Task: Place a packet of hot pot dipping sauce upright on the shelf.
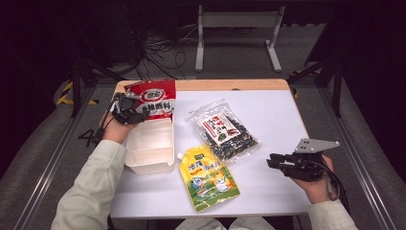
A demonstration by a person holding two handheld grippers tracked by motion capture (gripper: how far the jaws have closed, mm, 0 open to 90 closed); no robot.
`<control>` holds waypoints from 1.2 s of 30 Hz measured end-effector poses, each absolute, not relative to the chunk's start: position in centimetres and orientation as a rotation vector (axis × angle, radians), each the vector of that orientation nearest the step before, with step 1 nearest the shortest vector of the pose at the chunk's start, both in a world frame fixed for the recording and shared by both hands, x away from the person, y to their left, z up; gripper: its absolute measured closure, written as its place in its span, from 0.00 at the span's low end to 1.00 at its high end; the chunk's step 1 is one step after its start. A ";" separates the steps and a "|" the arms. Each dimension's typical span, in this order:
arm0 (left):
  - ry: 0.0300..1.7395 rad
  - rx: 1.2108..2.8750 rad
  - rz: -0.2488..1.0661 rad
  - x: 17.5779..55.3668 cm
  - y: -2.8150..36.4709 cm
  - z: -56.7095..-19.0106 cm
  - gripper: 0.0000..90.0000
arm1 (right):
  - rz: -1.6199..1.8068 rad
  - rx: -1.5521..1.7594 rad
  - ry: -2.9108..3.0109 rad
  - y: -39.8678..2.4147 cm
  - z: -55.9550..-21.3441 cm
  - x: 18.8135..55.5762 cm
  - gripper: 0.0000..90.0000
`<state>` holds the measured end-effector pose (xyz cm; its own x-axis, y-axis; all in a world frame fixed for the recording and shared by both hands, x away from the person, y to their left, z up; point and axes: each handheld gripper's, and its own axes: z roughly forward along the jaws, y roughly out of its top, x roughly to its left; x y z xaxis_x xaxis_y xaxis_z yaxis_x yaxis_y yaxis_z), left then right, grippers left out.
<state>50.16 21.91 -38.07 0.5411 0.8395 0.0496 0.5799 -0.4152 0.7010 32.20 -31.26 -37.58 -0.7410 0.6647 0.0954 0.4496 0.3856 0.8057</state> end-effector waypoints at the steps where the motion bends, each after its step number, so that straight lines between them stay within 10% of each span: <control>1: 1.123 2.125 0.529 49.9 22.4 -37.8 0.56 | 1.278 0.987 2.405 -31.2 -37.6 32.3 0.78; 7: 1.092 2.011 0.470 48.1 23.9 -36.6 0.37 | 1.274 0.976 2.398 -30.9 -37.5 32.5 0.73; 36: 0.819 1.847 0.400 39.1 23.0 -35.0 0.36 | 1.260 1.019 2.385 -30.8 -36.5 35.1 0.69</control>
